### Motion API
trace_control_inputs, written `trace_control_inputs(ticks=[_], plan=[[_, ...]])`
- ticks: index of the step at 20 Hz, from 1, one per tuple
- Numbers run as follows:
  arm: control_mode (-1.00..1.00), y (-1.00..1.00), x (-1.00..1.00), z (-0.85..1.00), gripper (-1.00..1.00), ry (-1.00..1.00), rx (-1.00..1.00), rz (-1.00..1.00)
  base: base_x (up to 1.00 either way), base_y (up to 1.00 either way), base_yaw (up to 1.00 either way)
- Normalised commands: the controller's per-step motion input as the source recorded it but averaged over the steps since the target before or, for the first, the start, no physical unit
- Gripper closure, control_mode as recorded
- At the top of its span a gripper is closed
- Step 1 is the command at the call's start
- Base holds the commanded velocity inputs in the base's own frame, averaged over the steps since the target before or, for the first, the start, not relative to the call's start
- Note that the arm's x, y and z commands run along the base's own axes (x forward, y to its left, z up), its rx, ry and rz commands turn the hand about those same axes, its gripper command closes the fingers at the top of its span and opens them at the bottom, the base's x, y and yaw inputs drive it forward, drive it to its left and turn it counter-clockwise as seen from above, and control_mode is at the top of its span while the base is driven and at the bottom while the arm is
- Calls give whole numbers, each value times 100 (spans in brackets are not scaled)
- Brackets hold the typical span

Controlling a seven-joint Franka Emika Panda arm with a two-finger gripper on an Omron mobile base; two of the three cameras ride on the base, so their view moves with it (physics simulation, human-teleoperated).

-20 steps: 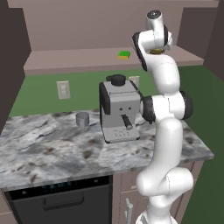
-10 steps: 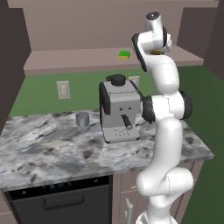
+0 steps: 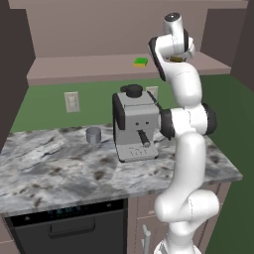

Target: Pick the sponge and sponge from the cabinet and place them on the counter.

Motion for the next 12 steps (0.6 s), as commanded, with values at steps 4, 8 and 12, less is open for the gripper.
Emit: trace_control_inputs(ticks=[4, 8, 12], plan=[[-100, 1, 0, -10, 100, 4, -1, 0, 0, 0, 0], [-100, 0, 0, 0, 100, 0, 0, 0, 0, 0, 0], [-100, 0, 0, 0, 100, 0, 0, 0, 0, 0, 0]])
